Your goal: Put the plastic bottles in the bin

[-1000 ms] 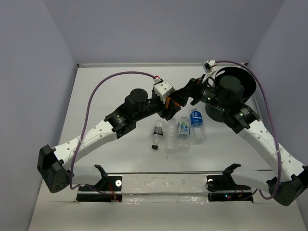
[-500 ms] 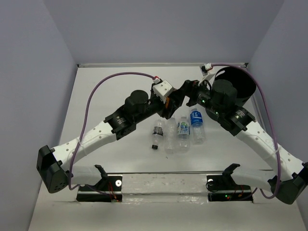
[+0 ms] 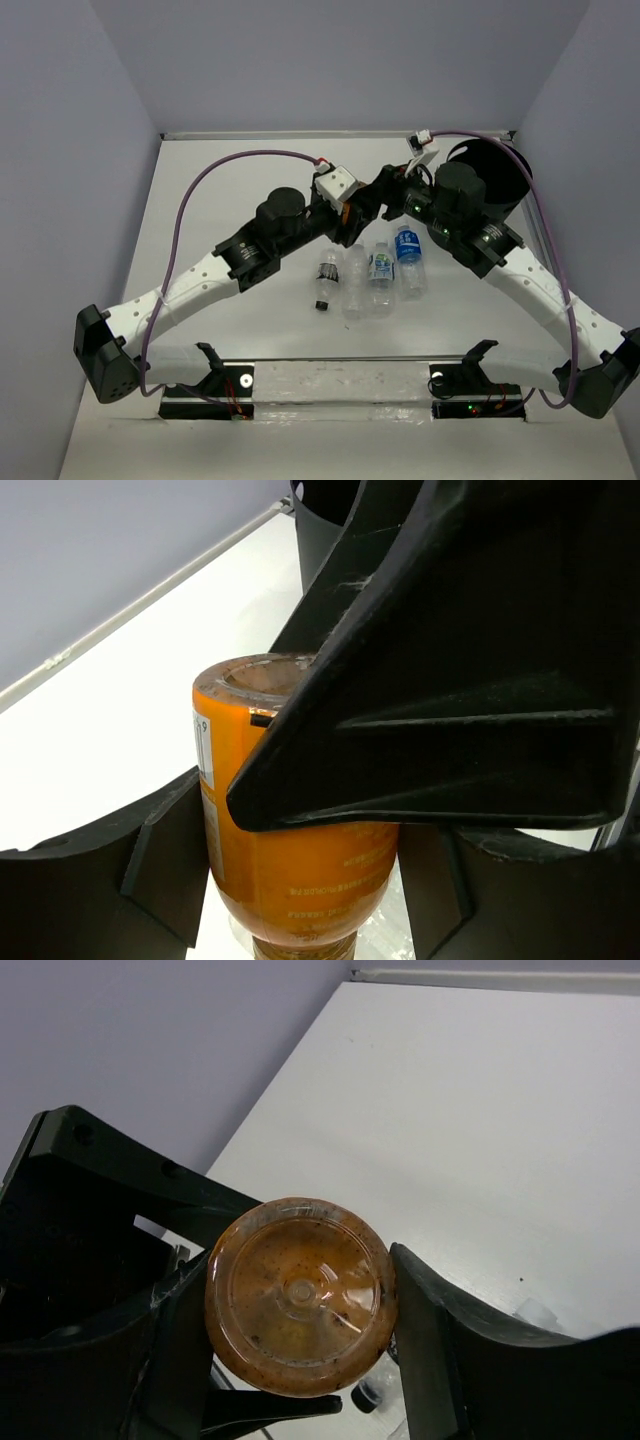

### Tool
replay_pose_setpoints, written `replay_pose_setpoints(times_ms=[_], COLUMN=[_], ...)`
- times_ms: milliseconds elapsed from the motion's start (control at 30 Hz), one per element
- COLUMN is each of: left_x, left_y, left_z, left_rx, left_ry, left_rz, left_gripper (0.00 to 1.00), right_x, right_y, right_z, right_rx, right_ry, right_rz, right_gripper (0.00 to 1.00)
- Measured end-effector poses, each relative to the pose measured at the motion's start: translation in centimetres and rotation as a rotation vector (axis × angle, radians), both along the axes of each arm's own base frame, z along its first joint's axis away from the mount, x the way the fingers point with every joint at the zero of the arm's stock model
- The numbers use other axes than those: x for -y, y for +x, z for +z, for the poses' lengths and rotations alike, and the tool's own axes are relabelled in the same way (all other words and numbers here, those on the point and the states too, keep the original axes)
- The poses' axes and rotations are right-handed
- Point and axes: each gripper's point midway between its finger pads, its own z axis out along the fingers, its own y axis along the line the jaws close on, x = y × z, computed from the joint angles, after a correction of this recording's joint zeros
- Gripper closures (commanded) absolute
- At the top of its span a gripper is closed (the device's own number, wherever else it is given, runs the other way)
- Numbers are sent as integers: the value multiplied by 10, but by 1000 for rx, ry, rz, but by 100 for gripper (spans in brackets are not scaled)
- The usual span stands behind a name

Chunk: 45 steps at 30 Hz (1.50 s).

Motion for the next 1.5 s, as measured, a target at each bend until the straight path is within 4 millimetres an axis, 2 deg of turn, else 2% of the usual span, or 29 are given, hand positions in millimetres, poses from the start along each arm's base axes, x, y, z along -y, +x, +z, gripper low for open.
replay_pose_setpoints(times_ms=[67,100,167,300,400,500,567,633,667,767,900,1000,1067,1133,1233,1267,1300,1400,1500], left_x=[0,-1,-2,-4,-14,-29,-38,-47,-53,-67,-81,-91,-96,-95,-95,-95,-94,-94,-93], left_y=[0,0,1,-5,-8,-18,-28,-32,-32,-25,-22,-24,-24,-23,-21,-21,-20,-21,-23], left_z=[1,2,0,-4,-12,-23,-33,-43,-50,-79,-126,-157,-169,-175,-189,-195,-204,-228,-246], left_rx=[-2,-4,-6,-18,-26,-61,-95,-137,-163,-262,-366,-419,-440,-450,-471,-480,-492,-528,-555], left_ry=[-6,-8,-8,-30,-58,-97,-119,-136,-139,-133,-64,-8,18,28,62,78,99,168,218], left_rz=[2,6,13,16,41,69,85,119,149,270,387,447,471,485,508,512,518,532,534], left_gripper=[28,16,1,1,1,1,1,1,1,1,1,1,1,1,1,1,1,1,1], right_x=[-1,-2,-2,-2,-4,16,44,81,111,169,241,280,308,323,329,329,329,327,323], right_y=[0,1,2,10,17,42,66,87,98,113,117,116,114,114,115,116,116,115,113], right_z=[1,1,-1,-6,-5,11,29,48,61,77,78,71,65,59,41,34,24,-3,-11], right_rx=[4,7,4,-2,-16,12,54,100,134,180,181,154,125,100,60,47,26,-36,-57], right_ry=[2,0,-1,-19,-47,-69,-78,-92,-109,-175,-315,-384,-426,-456,-486,-493,-503,-532,-527], right_rz=[6,8,5,-27,-29,-112,-221,-355,-457,-672,-917,-1031,-1112,-1161,-1180,-1176,-1171,-1153,-1125], right_gripper=[72,73,74,75,76,77,77,77,77,77,77,77,76,75,58,48,28,17,17])
